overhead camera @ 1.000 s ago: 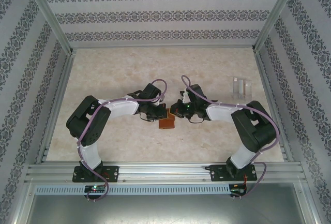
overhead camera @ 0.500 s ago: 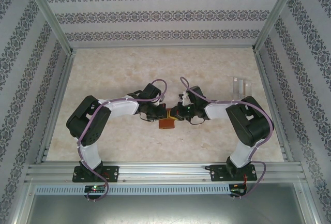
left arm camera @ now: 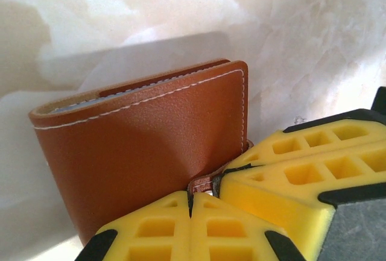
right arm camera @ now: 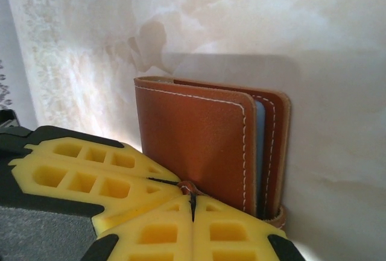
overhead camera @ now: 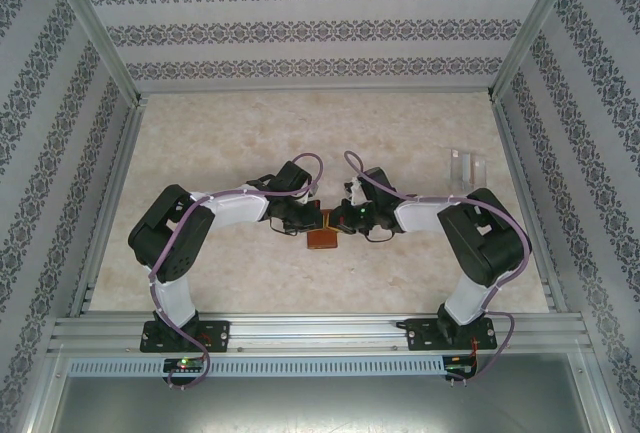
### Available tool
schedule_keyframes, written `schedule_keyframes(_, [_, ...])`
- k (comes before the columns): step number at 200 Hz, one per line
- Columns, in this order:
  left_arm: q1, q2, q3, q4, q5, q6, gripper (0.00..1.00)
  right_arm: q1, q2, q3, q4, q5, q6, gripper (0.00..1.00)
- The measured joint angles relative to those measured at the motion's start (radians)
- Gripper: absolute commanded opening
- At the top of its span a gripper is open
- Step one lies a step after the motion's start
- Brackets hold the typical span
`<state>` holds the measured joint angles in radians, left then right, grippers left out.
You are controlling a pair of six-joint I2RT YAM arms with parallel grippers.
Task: Put the credit cards into the card holder
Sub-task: Press the button at the card holder.
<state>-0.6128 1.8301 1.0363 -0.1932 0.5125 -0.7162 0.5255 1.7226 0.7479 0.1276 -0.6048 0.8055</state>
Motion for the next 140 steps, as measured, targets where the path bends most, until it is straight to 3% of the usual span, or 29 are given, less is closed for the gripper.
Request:
schedule_keyframes(71, [0.001,0.0,-0.002,0.002,0.0,-0.007,0.0,0.086,-0.003,0.114,-0.206,0.214,-0.058,0.0])
schedule_keyframes(140, [0.012,0.006,-0.069,0.152,0.079,-0.058,0.0,0.174,-0.091,0.087,-0.273,0.418,-0.142,0.0])
